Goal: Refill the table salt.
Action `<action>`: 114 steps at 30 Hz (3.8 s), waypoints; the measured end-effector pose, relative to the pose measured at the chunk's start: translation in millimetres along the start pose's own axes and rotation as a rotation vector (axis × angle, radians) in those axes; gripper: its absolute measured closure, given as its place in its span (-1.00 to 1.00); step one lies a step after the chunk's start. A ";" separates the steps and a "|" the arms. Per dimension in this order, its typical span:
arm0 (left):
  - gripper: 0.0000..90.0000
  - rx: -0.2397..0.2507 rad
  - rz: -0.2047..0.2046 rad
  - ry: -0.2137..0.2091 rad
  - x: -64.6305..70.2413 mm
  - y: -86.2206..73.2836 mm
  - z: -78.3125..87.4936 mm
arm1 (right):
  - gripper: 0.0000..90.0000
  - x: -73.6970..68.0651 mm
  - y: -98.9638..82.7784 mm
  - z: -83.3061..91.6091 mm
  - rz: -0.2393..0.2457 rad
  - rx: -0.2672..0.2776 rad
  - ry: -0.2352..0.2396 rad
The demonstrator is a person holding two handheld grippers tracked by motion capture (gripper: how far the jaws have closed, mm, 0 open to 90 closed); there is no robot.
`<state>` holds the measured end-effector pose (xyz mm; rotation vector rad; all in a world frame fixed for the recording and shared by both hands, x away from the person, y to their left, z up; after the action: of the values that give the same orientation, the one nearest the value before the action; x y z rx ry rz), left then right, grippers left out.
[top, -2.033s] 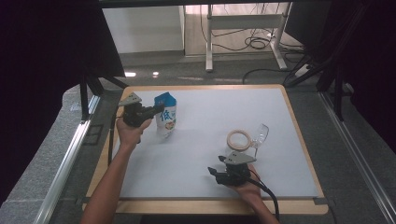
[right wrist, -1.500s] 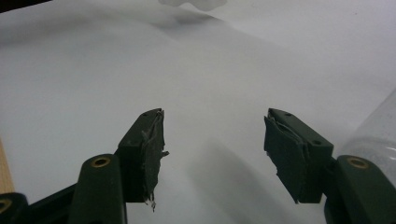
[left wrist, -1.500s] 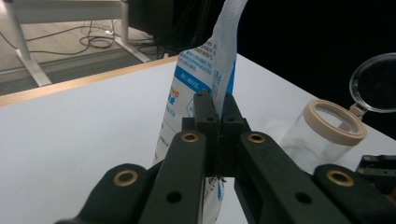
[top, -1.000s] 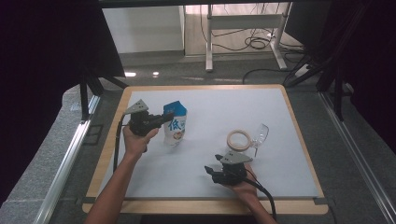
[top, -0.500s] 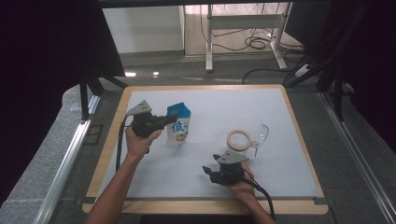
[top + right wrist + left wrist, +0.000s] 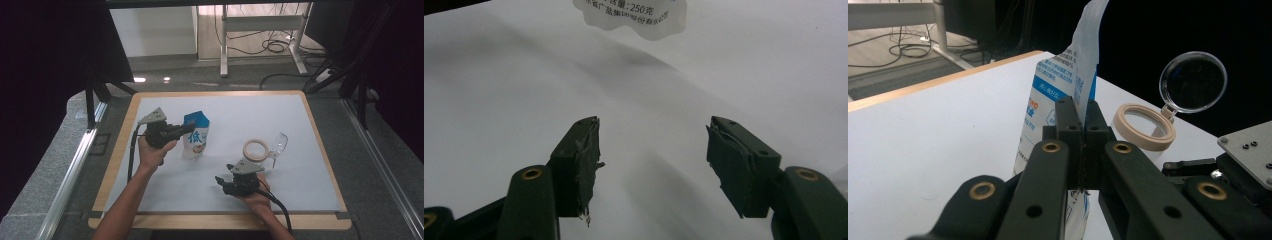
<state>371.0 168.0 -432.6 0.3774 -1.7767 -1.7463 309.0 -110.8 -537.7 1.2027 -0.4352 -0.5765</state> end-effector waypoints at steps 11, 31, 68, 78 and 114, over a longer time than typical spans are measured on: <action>1.00 0.002 0.006 -0.034 9.7 5.4 -2.8 | -0.15 -1.6 2.5 -6.1 -0.013 0.008 0.003; 1.00 0.007 0.004 -0.091 28.7 11.6 -5.9 | -0.15 -10.2 15.1 -43.7 -0.008 0.037 -0.104; 1.00 -0.016 0.011 -0.135 36.4 10.6 -16.6 | -0.04 -17.3 17.4 -59.9 0.100 0.069 -0.119; 1.00 -0.038 0.024 -0.156 35.5 11.9 -27.2 | 0.07 -17.4 15.4 -50.9 0.096 0.084 -0.101; 1.00 -0.084 0.016 -0.206 53.6 15.0 -69.5 | 0.14 -14.5 10.3 -22.1 0.006 0.119 -0.079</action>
<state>374.5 81.9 -410.0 0.1516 -1.8330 -1.8988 312.8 -82.8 -534.9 1.2946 -0.5455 -0.6012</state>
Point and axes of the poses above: each handheld gripper's, and its own axes: z roughly backward along the jaws, y roughly out of its top, x roughly to its right, the point moved 1 cm from there along -z, roughly forward along the jaws, and after that the axes turned 14 degrees about x, right-handed, at the moved point
